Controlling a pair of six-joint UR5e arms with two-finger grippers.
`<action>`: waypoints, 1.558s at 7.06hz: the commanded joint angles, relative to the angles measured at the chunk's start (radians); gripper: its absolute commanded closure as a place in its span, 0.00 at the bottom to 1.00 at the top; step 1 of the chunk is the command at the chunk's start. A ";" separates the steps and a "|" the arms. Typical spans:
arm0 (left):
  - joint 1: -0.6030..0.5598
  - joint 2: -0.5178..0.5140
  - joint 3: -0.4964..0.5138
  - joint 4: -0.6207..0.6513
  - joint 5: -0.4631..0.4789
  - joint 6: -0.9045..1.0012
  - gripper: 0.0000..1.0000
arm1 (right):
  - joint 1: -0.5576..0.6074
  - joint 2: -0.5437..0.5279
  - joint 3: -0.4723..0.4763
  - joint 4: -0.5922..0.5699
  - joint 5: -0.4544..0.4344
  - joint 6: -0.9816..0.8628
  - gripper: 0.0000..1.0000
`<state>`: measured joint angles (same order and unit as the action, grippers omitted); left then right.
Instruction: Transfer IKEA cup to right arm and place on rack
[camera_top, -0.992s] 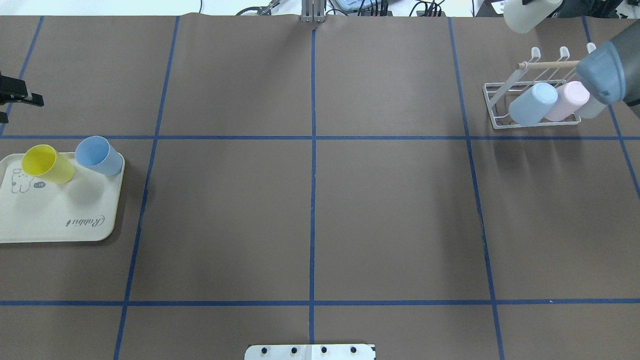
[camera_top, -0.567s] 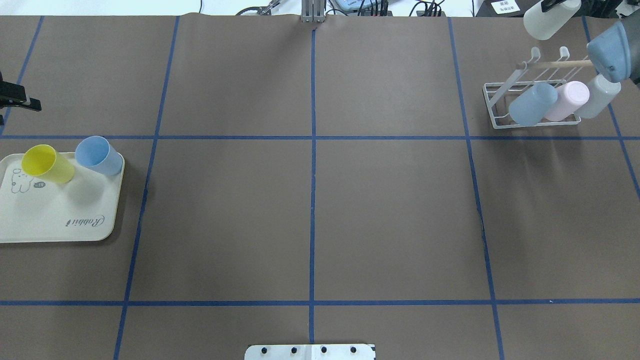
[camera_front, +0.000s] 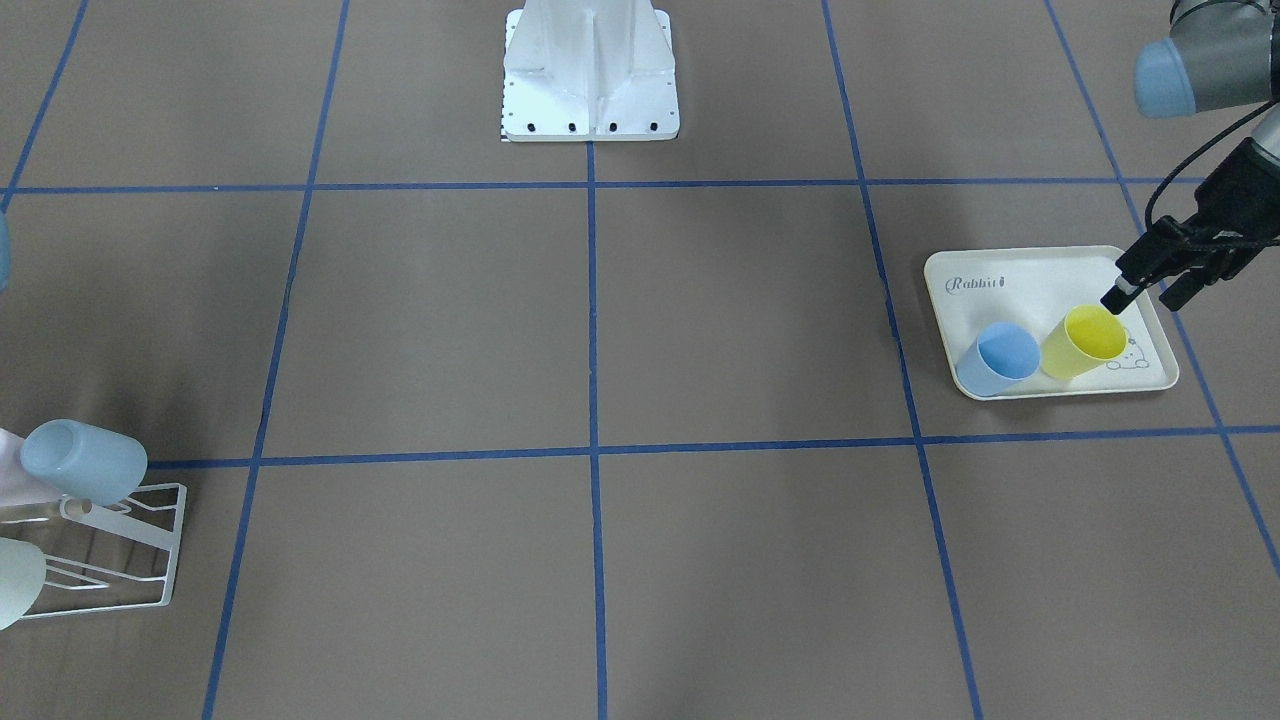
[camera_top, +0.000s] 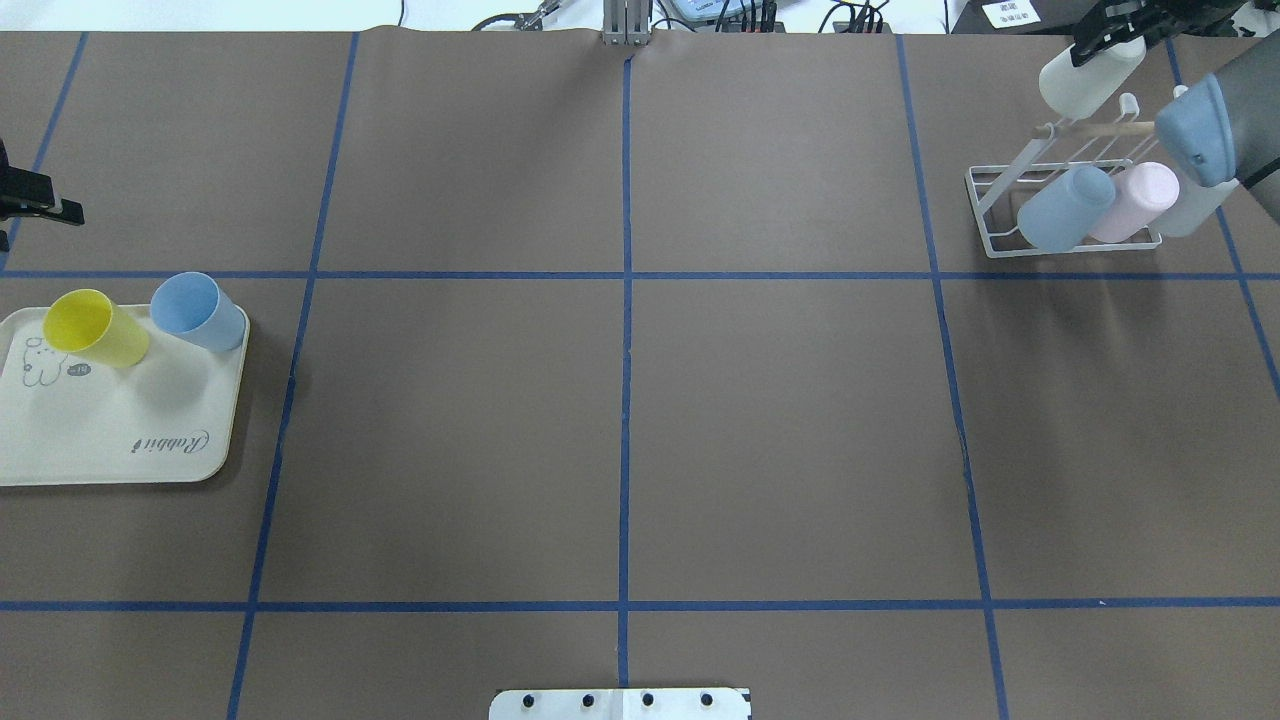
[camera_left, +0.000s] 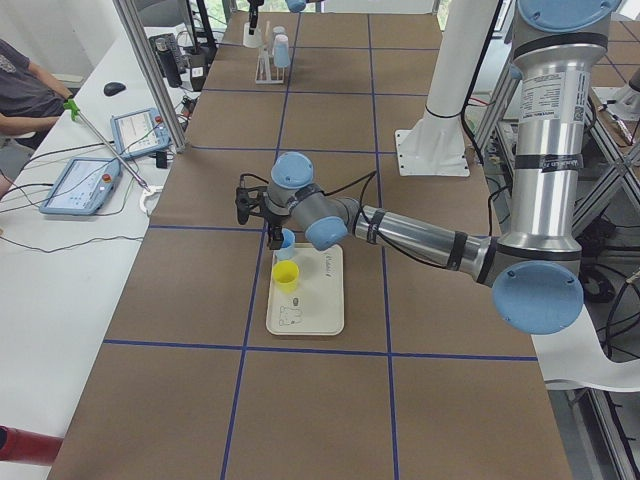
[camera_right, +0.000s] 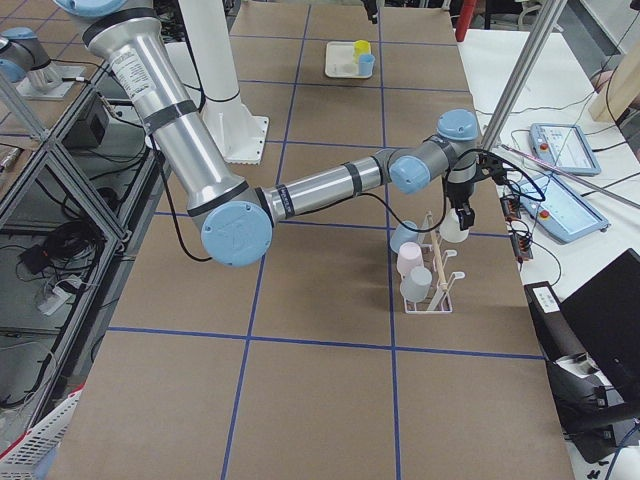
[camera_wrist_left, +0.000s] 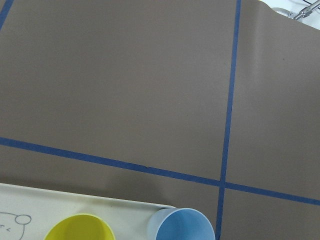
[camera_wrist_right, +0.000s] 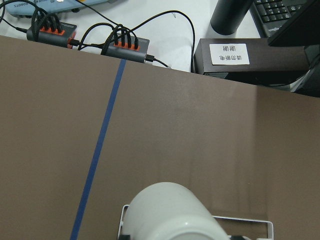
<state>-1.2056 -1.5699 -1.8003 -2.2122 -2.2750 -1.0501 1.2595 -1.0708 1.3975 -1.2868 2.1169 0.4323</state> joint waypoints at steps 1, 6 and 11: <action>0.000 -0.005 0.001 0.000 0.000 -0.005 0.00 | -0.017 -0.015 -0.003 0.004 -0.002 -0.001 0.70; 0.067 0.002 0.009 0.091 0.153 0.005 0.00 | -0.055 -0.008 -0.029 0.009 -0.006 0.002 0.02; 0.077 0.045 0.016 0.247 0.155 0.235 0.00 | -0.031 -0.003 0.040 -0.006 0.051 0.022 0.02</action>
<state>-1.1289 -1.5555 -1.7874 -1.9884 -2.1197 -0.8894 1.2229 -1.0617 1.4090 -1.2909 2.1476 0.4464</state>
